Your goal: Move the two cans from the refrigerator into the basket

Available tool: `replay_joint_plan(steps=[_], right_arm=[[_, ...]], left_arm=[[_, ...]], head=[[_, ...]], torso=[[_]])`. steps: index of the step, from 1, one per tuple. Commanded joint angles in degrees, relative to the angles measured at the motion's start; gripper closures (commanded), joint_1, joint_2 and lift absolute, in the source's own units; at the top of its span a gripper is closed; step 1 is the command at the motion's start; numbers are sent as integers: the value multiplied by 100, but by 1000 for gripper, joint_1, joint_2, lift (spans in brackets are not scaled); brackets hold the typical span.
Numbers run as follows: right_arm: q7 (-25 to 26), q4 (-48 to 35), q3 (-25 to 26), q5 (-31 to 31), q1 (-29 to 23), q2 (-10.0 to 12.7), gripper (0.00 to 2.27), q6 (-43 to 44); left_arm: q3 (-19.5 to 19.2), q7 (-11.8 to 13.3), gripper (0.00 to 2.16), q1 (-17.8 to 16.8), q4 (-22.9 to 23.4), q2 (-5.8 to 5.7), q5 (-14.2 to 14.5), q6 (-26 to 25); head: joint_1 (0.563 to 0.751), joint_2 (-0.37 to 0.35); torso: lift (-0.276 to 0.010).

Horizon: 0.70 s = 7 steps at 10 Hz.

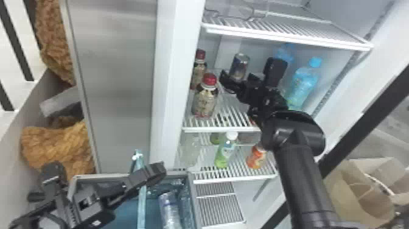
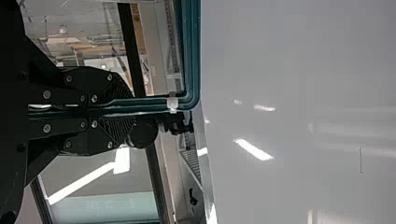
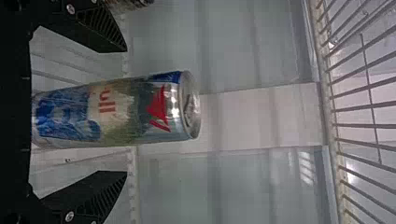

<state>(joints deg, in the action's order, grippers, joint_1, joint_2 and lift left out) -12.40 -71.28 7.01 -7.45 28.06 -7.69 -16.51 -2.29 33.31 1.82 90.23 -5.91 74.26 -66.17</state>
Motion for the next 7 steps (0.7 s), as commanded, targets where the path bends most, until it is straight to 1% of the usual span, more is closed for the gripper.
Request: replay_joint_plan(steps=[1, 4, 5, 6, 7], right_arm=[[9, 146, -119, 26, 133, -40, 102, 6], [18, 300, -130, 14, 232, -49, 148, 6], [9, 343, -130, -9, 232, -49, 243, -8], [9, 357, -130, 3, 246, -49, 595, -78], [18, 357, -141, 37, 274, -57, 1010, -107]], left_arm=[[0, 0, 1190, 0, -2, 2, 1, -6], [0, -9, 1191, -14, -16, 2, 1, 8], [0, 0, 1190, -14, -16, 2, 1, 8], [0, -9, 1191, -14, -16, 2, 1, 8], [0, -9, 1191, -14, -16, 2, 1, 8]], head=[[642, -288], [634, -281], [635, -281], [638, -281], [640, -281]], torso=[[-31], [-31], [-31], [-31], [-31]])
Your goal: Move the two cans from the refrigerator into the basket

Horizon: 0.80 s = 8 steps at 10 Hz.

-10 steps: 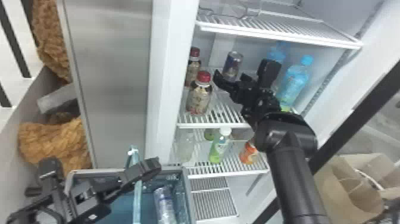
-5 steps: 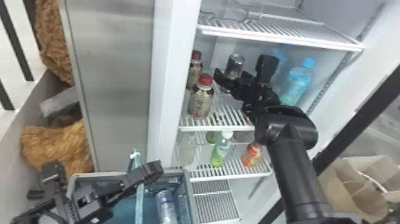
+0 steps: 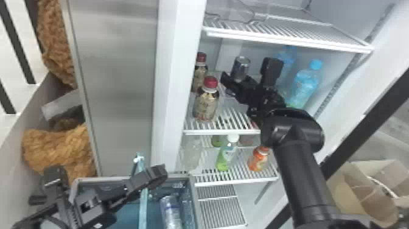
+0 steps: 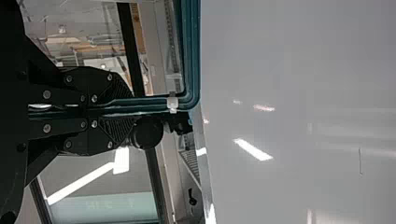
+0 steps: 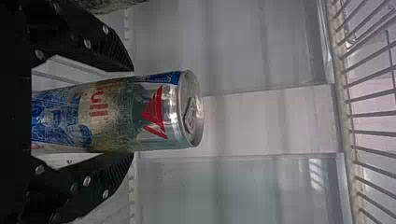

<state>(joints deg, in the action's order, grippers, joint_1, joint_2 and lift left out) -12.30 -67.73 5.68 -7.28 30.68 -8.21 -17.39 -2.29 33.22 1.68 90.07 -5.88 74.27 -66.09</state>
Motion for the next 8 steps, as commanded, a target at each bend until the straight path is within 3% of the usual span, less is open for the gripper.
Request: replay_joint_plan(steps=[1, 4, 8], right_arm=[[8, 2, -8, 88, 26, -5, 1273, -33], [8, -12, -8, 76, -58, -14, 1276, -33], [254, -1516, 15, 88, -888, -22, 1276, -511]], left_arm=[[1, 0, 1190, 0, 0, -1, 0, 0], [-11, 0, 1190, 28, 0, -1, 11, 0], [-22, 9, 1191, 42, 0, -1, 34, 0]], head=[[640, -281], [642, -283], [650, -290]], torso=[[-31], [-31], [-31]])
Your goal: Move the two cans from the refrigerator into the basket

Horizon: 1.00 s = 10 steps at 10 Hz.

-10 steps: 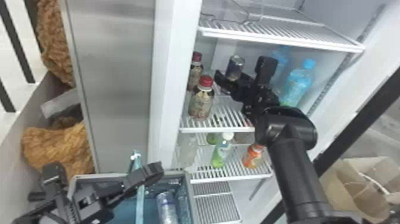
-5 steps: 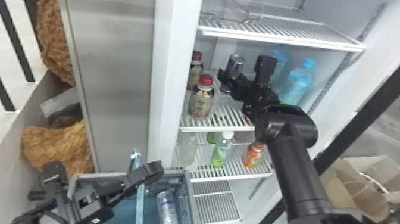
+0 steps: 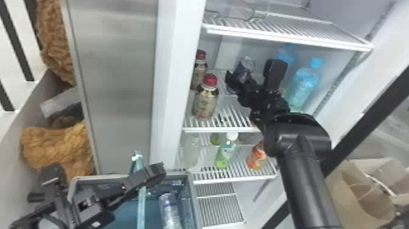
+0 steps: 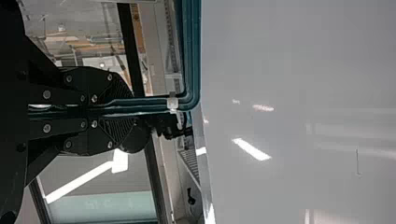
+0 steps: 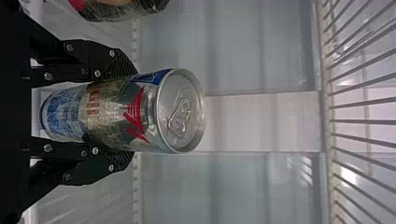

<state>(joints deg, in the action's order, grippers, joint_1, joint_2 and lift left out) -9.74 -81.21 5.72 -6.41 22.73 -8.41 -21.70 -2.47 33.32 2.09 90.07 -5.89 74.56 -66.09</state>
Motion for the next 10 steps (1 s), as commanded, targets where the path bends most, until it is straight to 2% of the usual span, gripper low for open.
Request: replay_joint_plan(steps=[1, 10], right_arm=[[42, -492, 11, 12, -276, -21, 1276, -221], [174, -2770, 296, -113, -1668, -126, 1276, -1219]], left_arm=[[-4, -1, 1190, 2, 0, 0, 5, 0], [-27, 17, 1191, 44, 0, 9, 17, 0]], head=[[651, -290], [675, -314]], torso=[[-31], [-31]])
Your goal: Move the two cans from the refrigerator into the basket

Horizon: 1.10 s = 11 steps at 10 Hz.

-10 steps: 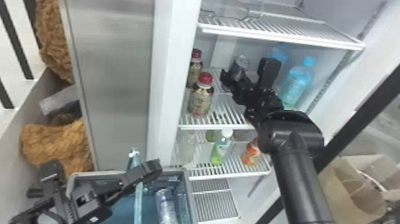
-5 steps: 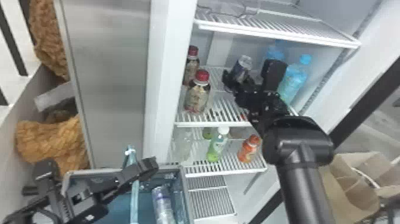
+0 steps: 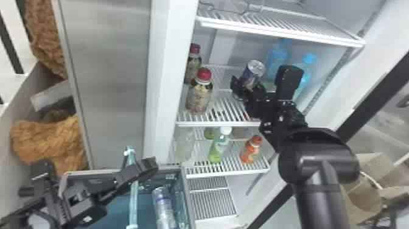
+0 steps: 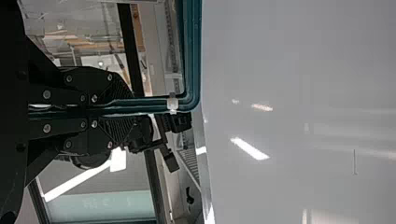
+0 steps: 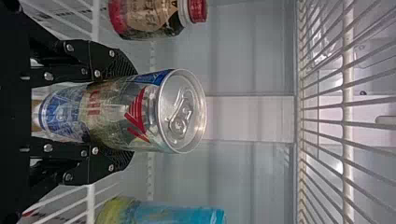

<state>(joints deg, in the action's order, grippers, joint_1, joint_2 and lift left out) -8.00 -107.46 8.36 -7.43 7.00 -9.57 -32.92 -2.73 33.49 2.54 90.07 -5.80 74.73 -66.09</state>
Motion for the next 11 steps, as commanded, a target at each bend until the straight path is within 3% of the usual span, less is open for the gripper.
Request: replay_joint_plan(steps=[1, 4, 11], right_arm=[[0, -426, 78, -57, -277, -27, 1276, -237], [0, -1228, 193, -343, -840, -115, 1276, -561], [0, -3112, 558, -937, -2387, -265, 1276, -1405]], left_arm=[[-1, 0, 1191, 13, 0, 0, 0, 0], [10, 0, 1191, 27, 0, 9, 0, 0], [10, 0, 1191, 55, 0, 0, -12, 0]], head=[[681, -320], [695, -331], [695, -350]], torso=[[-31], [-31], [-31]])
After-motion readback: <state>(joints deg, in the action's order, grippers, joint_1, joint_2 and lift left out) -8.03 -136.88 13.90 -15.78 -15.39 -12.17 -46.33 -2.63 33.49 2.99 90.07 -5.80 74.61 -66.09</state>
